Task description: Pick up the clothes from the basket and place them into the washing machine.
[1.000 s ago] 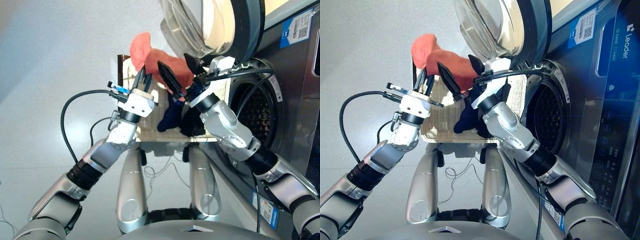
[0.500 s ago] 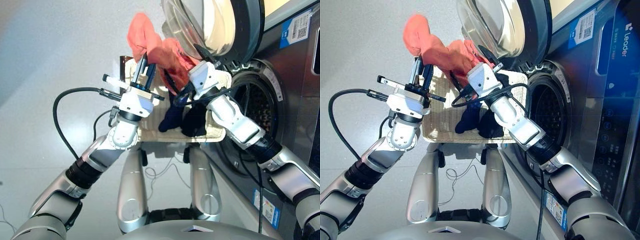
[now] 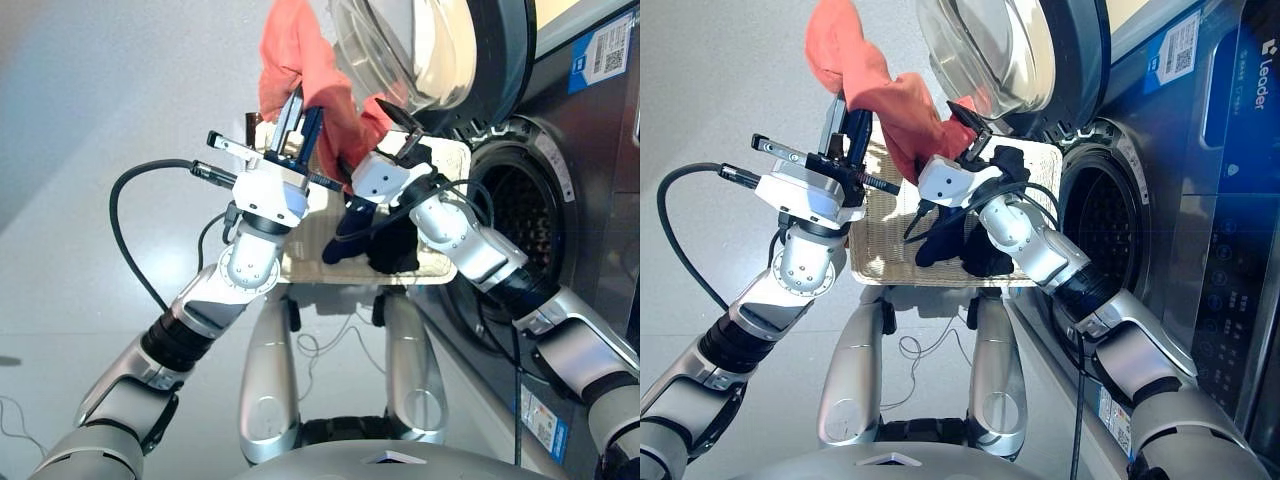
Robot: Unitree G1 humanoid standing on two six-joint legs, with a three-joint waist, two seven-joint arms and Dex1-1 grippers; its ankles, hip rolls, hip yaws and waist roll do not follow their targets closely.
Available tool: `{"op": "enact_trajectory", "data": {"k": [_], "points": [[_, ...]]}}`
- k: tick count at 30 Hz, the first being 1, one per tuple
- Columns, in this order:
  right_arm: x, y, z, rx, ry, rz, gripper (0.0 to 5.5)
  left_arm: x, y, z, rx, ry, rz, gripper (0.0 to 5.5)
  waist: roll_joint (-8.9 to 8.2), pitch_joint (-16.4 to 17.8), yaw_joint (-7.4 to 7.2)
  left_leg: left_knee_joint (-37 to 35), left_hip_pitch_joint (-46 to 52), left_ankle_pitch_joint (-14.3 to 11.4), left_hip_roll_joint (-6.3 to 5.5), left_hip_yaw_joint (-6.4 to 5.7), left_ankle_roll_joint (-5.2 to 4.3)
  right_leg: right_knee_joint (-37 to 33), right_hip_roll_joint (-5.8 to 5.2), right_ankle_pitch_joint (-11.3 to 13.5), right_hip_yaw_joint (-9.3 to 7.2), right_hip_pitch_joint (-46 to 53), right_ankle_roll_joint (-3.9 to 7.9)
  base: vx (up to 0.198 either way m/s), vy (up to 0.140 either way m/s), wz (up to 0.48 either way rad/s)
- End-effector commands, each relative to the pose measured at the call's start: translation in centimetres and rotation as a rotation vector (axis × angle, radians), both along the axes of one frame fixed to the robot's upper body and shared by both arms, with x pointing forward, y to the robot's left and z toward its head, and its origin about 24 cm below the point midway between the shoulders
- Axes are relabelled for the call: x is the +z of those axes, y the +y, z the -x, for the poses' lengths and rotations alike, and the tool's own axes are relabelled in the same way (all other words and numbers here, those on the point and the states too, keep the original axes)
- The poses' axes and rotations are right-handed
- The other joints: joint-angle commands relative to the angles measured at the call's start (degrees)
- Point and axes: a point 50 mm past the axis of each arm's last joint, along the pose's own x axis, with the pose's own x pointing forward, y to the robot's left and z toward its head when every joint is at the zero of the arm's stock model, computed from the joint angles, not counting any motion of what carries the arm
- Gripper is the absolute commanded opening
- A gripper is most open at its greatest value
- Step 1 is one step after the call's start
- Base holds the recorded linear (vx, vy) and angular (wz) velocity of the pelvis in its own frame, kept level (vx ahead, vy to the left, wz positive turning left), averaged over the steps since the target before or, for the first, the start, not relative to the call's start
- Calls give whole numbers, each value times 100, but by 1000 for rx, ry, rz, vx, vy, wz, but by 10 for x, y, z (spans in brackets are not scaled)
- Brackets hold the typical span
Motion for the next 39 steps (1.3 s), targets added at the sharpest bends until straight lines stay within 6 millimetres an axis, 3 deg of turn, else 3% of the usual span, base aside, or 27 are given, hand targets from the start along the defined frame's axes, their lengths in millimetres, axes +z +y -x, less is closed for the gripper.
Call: {"op": "enact_trajectory", "data": {"k": [1,16,17,18,19,24,30,35,39], "points": [[48,15,3,72,-172,-33,550,32,-11,36,-190,-188,86,0,281,-81,12,129,55,-240,-107,51,-147,66,-216,-201,175,-85,230,0,0,0],[93,31,20,155,-334,-230,550,29,-10,33,-190,-146,82,0,291,-81,35,175,-26,-248,-118,79,-131,103,-222,-189,219,-182,224,0,0,0],[94,32,21,161,-334,-242,336,29,-10,33,-193,-145,83,0,288,-81,30,182,-39,-248,-119,77,-129,106,-217,-189,227,-194,225,0,0,0],[94,32,21,159,-334,-249,75,28,-10,33,-194,-145,82,0,287,-81,32,190,-46,-250,-117,80,-126,110,-222,-187,226,-202,228,0,0,0],[94,32,21,160,-335,-252,0,28,-9,33,-192,-145,82,0,285,-81,34,194,-53,-252,-117,81,-124,118,-222,-188,229,-210,228,0,0,0],[88,27,19,149,-311,-270,0,28,-8,33,-182,-145,91,0,282,-81,31,211,-65,-259,-117,90,-119,139,-220,-194,235,-232,226,0,0,0],[47,11,6,61,-132,-331,0,26,-7,33,-166,-145,103,0,287,-81,27,208,-94,-252,-105,84,-116,154,-219,-199,217,-268,228,0,0,0],[-26,-10,-1,-98,139,-403,0,22,-7,31,-139,-133,110,0,288,-81,-18,243,-88,-296,-100,67,-120,183,-219,-264,190,-235,240,0,0,0],[-68,-23,0,-206,307,-497,0,19,-7,29,-123,-121,122,0,296,-81,-37,237,-154,-245,-104,69,-118,172,-227,-212,189,-298,241,0,0,0]]}}
